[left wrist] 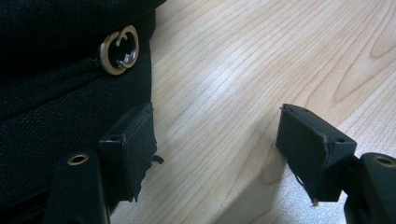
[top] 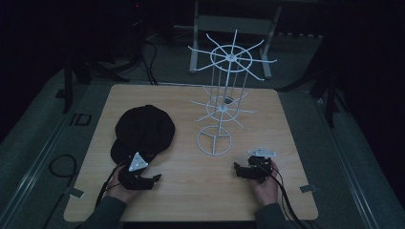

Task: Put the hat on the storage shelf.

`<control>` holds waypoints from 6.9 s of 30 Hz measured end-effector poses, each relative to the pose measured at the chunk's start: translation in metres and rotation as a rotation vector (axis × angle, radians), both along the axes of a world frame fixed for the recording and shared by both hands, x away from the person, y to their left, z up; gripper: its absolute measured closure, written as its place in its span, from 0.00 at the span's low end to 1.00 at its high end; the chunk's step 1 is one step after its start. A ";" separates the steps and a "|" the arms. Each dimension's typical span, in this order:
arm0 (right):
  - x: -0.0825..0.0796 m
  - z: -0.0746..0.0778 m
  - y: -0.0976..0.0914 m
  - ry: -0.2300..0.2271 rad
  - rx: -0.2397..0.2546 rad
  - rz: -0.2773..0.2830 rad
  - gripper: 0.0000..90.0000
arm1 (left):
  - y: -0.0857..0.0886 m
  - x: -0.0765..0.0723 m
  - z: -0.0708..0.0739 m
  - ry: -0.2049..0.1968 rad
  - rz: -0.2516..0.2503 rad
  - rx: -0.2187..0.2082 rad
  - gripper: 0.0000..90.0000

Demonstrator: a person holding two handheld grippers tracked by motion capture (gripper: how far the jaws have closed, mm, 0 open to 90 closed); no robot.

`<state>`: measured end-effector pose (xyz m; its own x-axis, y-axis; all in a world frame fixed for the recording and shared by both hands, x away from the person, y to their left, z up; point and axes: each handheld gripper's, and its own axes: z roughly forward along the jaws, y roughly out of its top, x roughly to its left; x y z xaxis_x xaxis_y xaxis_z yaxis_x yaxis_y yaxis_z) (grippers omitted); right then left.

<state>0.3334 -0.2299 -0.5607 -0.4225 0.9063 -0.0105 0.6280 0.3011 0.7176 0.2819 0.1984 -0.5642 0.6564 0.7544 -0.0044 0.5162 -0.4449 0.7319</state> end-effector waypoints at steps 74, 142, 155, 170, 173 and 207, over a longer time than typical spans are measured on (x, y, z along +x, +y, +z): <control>0.000 0.000 0.001 0.000 0.000 -0.004 0.12 | -0.020 0.109 0.065 0.051 0.538 0.111 0.04; 0.000 0.000 0.001 -0.002 -0.001 -0.004 0.12 | 0.034 0.066 0.127 -0.122 0.384 -0.454 0.96; 0.000 0.000 0.001 -0.002 0.000 -0.004 0.12 | 0.039 0.061 0.150 -0.162 0.369 -0.513 0.96; 0.000 0.000 0.001 -0.002 0.003 -0.007 0.12 | 0.045 0.061 0.167 -0.189 0.364 -0.575 0.96; 0.000 0.000 0.001 -0.002 0.002 -0.006 0.12 | 0.046 0.061 0.171 -0.194 0.364 -0.593 0.96; 0.000 0.000 0.001 -0.001 0.001 -0.005 0.12 | 0.046 0.062 0.193 -0.221 0.296 -0.748 0.96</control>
<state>0.3332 -0.2287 -0.5606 -0.4182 0.9083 -0.0099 0.6288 0.2973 0.7185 0.3440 0.2444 -0.3712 0.4761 0.7451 -0.4670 0.3451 0.3301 0.8786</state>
